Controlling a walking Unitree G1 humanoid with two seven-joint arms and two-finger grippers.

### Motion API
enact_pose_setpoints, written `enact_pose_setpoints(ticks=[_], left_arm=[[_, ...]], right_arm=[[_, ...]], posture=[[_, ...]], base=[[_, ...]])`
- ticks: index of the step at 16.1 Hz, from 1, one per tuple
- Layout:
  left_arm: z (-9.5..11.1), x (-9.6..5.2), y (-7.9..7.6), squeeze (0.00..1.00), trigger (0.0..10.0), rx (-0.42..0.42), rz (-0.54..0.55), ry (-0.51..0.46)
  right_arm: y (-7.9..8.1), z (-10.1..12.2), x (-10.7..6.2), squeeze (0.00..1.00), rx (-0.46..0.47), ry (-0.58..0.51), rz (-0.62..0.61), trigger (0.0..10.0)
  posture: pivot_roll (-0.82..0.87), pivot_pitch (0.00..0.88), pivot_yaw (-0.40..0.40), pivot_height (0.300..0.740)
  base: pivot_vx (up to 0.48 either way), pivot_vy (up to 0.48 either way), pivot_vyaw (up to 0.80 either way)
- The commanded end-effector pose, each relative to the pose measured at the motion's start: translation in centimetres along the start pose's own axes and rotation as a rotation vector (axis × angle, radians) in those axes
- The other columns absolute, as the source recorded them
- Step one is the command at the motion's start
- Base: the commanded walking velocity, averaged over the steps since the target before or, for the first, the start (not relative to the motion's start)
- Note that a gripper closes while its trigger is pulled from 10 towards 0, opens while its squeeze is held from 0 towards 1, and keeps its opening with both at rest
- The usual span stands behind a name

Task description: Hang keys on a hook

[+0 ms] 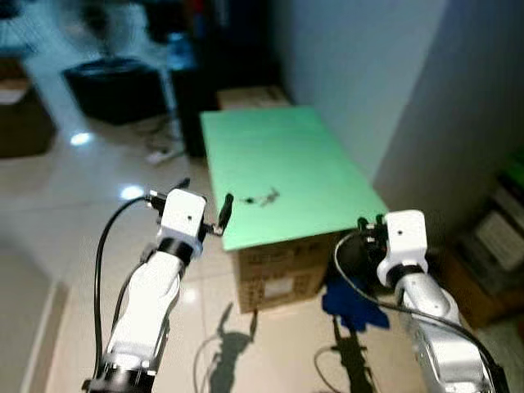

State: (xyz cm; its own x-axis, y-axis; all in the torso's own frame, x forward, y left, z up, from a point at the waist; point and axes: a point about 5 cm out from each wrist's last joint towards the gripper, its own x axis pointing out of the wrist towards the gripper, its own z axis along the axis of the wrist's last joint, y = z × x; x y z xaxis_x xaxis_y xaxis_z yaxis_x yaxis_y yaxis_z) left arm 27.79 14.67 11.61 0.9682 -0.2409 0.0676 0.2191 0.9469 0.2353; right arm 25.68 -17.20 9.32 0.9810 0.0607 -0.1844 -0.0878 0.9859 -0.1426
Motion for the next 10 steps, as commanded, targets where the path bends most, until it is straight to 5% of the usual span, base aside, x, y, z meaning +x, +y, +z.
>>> enact_pose_setpoints(ticks=[1,10], left_arm=[[0.1,0.0,0.2,0.0,10.0,-0.002,0.005,-0.006],[-0.7,-0.2,0.5,0.0,10.0,-0.039,0.028,0.024]], right_arm=[[0.3,0.5,0.1,0.0,-0.009,-0.028,0.015,10.0],[-0.5,0.3,0.4,0.0,-0.008,-0.03,-0.019,10.0]], posture=[[-0.12,0.0,-0.007,0.74],[-0.12,0.015,0.003,0.74]], base=[[0.0,0.0,0.0],[0.264,0.0,-0.18]])
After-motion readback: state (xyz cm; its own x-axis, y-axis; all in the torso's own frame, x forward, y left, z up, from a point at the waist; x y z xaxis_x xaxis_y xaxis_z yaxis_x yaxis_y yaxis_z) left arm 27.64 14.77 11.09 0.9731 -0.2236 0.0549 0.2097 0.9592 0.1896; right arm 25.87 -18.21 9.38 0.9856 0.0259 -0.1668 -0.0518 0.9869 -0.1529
